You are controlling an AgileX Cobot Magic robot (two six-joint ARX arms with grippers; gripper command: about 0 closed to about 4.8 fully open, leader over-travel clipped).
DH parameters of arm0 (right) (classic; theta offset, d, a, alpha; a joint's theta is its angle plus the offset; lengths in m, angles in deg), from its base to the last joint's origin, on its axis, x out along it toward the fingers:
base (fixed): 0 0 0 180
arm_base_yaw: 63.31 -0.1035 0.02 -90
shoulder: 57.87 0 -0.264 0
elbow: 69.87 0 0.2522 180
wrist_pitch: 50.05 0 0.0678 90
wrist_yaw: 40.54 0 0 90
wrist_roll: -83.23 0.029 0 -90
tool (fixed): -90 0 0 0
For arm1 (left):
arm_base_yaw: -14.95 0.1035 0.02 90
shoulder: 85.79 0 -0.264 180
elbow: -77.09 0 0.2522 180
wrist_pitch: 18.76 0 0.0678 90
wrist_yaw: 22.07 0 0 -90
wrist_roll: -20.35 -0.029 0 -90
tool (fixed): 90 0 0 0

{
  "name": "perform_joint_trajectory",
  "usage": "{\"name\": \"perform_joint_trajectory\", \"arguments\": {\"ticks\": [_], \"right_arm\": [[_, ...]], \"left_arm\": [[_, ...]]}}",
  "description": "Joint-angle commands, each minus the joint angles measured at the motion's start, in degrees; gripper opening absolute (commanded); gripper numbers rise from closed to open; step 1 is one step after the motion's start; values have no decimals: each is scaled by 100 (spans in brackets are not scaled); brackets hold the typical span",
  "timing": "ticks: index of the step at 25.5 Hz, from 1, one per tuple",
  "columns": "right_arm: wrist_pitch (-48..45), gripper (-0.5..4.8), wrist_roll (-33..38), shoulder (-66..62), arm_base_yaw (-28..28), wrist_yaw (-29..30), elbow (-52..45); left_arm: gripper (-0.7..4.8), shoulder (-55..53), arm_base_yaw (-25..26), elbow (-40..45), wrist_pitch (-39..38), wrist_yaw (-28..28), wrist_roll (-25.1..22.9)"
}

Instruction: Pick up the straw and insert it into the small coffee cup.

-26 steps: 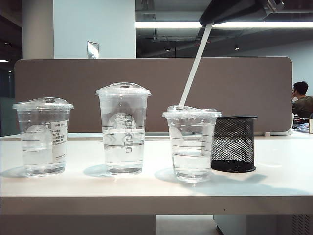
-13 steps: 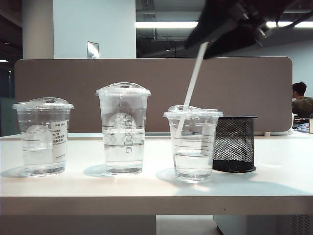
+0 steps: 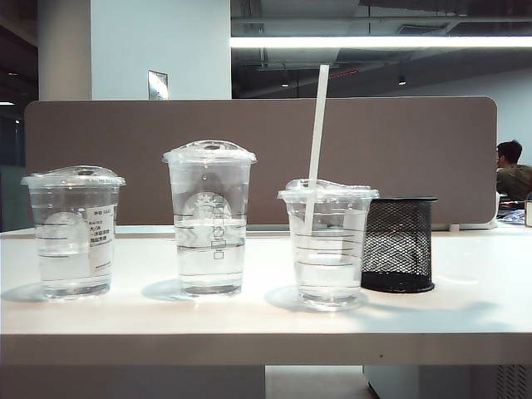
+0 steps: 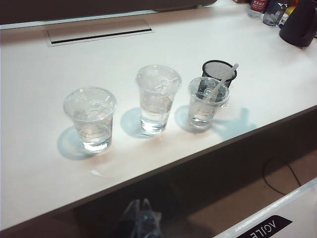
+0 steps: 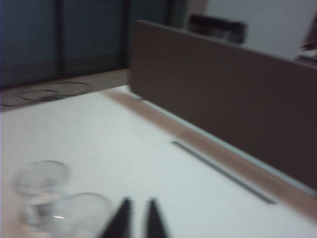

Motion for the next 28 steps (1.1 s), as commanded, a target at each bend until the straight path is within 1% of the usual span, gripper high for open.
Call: {"name": "perform_joint_trajectory", "arguments": {"ticks": [1, 2, 4, 7, 8, 9, 10, 13, 15, 17, 20, 24, 28], "right_arm": [[55, -6, -555, 474, 63, -1095, -166], [-13, -6, -553, 584, 131, -1113, -264], [-299, -6, -549, 957, 485, -942, -748], [-789, -6, -511, 1333, 890, -341, -1510], [-1047, -6, -382, 1521, 1086, -133, -1954], [-1161, -5, -313, 1626, 1207, -96, -2212], [-1331, -6, -164, 1790, 1377, -101, -2601], [-1727, -5, 278, 2015, 1637, -127, -3206], [-2221, -6, 522, 2173, 1917, -127, -3735], [-2448, -6, 573, 2334, 2173, -129, -4135], [-2446, -6, 1021, 2669, 2500, -203, -4575], [-2437, -6, 1202, 3161, 2874, -232, -5056], [-2323, -6, 1270, 3456, 2898, -238, -5451]], "left_arm": [[-4, -4, 0, -13, 52, 26, -24], [-4, -4, 0, -13, 55, 26, -24], [-4, -4, 0, -13, 55, 26, -24], [-4, -4, 0, -13, 52, 28, -24], [-5, -4, 0, -13, 55, 28, -24], [-5, -4, 0, -13, 55, 28, -24], [-4, -4, 0, -13, 52, 28, -24], [-4, -4, 0, -13, 55, 28, -24], [-4, -4, 0, -13, 55, 28, -24], [-4, -4, 0, -15, 55, 28, -24], [-4, -4, 2, -13, 55, 28, -24], [-4, -4, 2, -13, 55, 28, -24], [-4, -4, 0, -15, 55, 28, -24]]}}
